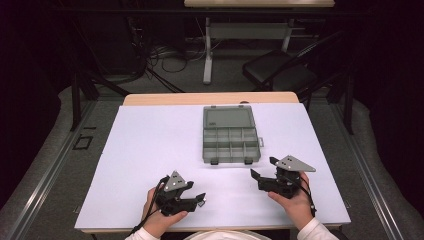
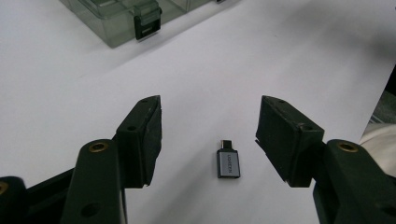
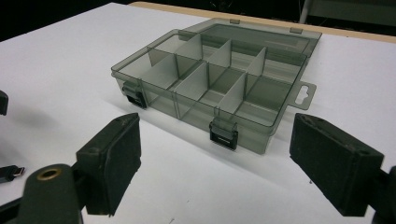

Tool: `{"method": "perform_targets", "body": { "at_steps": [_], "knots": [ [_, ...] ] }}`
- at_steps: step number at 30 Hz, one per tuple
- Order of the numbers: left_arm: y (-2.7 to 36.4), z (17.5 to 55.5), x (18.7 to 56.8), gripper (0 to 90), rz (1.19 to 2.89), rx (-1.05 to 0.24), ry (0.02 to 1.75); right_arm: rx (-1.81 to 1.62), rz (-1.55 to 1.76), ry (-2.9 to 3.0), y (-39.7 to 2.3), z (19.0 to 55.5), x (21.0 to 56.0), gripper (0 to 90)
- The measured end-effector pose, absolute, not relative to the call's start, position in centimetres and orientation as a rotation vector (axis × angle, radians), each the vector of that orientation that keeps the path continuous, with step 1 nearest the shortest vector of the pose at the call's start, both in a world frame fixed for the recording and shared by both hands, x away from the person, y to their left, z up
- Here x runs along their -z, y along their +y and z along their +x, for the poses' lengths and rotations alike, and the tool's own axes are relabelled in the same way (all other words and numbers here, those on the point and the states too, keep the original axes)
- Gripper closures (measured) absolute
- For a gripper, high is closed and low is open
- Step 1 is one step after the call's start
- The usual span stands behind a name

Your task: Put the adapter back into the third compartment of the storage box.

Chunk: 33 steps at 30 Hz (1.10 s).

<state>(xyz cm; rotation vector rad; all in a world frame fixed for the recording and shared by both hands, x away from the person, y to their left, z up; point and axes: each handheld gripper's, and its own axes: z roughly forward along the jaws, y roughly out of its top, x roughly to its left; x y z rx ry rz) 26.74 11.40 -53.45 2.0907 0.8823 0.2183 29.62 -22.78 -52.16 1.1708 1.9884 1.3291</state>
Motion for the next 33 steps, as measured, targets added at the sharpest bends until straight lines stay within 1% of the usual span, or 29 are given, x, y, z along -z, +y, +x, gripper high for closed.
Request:
{"method": "perform_targets", "body": {
  "at_steps": [5,16,19,33],
  "knots": [
    [10.9,26.7,53.8,41.5,2.117,-0.195,0.923,-1.329,1.177,1.992,-22.8,29.7,52.2,16.8],
    [10.0,26.5,54.5,54.7,2.175,-0.187,0.937,-1.336,1.194,1.994,-23.0,29.8,52.3,17.3],
    [9.9,26.5,54.7,58.8,2.164,-0.156,0.952,-1.338,1.199,1.994,-23.0,29.9,52.3,17.4],
    [9.5,26.4,55.1,66.5,2.213,-0.154,0.964,-1.337,1.206,1.994,-23.1,29.9,52.4,18.1]
  ]
}}
